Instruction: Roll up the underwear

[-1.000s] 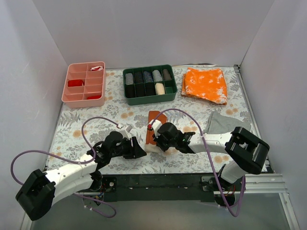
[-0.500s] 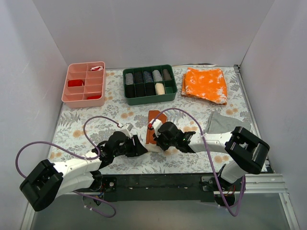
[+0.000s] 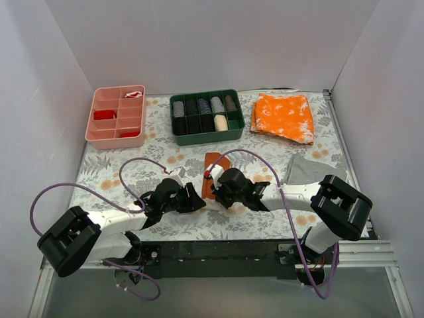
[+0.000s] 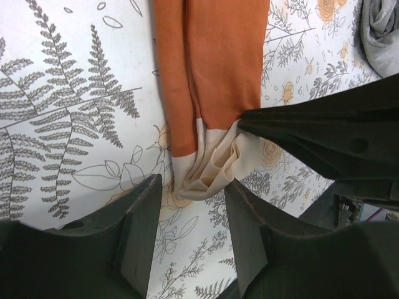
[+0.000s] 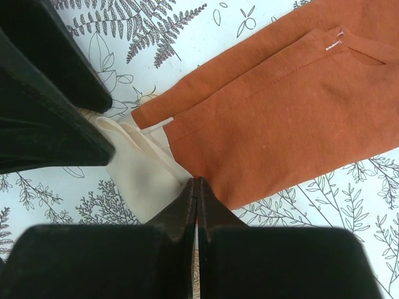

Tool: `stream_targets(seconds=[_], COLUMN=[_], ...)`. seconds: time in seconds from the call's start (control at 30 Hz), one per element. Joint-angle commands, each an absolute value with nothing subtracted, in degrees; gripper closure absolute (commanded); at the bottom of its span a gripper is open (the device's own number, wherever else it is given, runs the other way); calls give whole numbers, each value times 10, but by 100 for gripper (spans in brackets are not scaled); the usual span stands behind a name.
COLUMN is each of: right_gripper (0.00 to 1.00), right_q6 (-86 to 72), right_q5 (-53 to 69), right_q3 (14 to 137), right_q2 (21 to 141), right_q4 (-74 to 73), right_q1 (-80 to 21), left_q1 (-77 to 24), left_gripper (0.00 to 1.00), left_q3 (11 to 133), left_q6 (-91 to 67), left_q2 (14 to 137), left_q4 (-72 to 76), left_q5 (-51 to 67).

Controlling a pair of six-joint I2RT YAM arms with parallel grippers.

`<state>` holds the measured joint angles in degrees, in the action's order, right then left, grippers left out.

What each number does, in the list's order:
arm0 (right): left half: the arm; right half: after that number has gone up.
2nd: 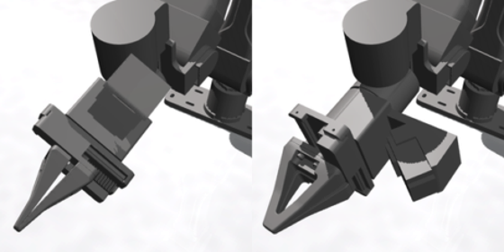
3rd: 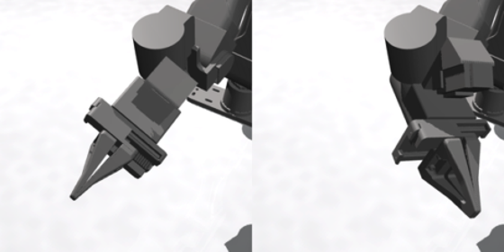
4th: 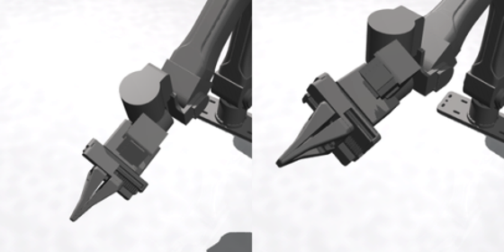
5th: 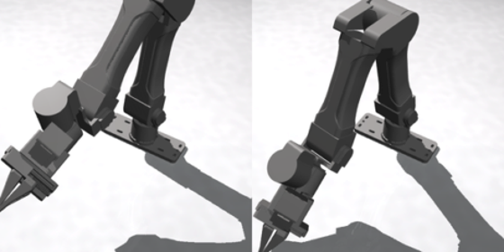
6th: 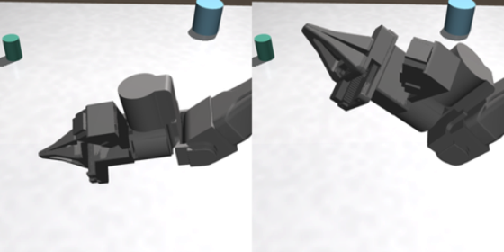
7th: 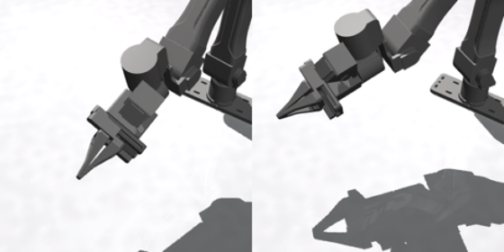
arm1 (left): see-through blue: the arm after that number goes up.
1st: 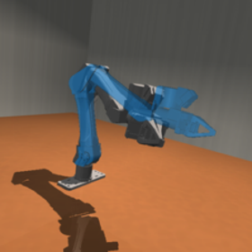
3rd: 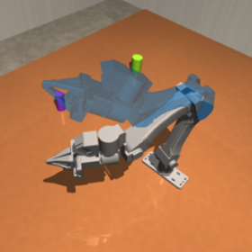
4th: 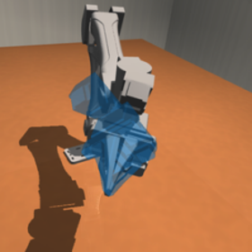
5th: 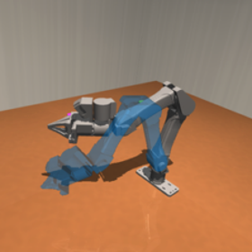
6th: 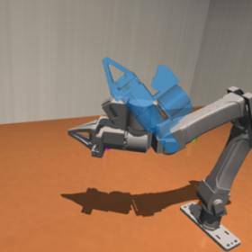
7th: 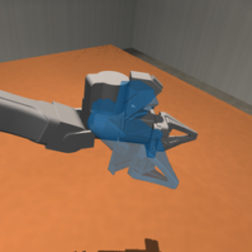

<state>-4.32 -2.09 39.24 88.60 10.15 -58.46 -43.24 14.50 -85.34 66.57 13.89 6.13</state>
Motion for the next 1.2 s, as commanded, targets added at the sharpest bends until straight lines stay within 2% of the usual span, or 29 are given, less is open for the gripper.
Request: stream_targets(seconds=[0.0,0.13,0.27,0.33,0.37,0.43,0.47,0.77,1.17], right_gripper=[99,86,68,64,55,54,50,45,44], right_q6=[-43,-45,-46,-46,-46,-47,-47,-48,-49], right_q5=[-11,-19,-33,-39,-38,-38,-34,26,88], right_q3=[399,389,381,378,374,372,372,348,338], right_q2=[879,847,813,795,790,782,781,766,743], right_q4=[124,127,125,123,123,117,113,99,84], right_q1=[-580,-581,-580,-580,-580,-580,-580,-580,-584], left_q1=[-434,-433,-433,-434,-433,-433,-433,-434,-434], left_gripper=[56,57,58,58,59,59,59,60,61], left_q3=[158,155,155,156,159,162,163,164,161], left_q6=[-850,-855,-860,-860,-859,-859,-858,-860,-860], left_q2=[687,701,722,731,742,751,759,782,776], left_q4=[141,135,134,136,136,139,141,147,146], left_q5=[30,23,22,25,26,29,29,33,32])
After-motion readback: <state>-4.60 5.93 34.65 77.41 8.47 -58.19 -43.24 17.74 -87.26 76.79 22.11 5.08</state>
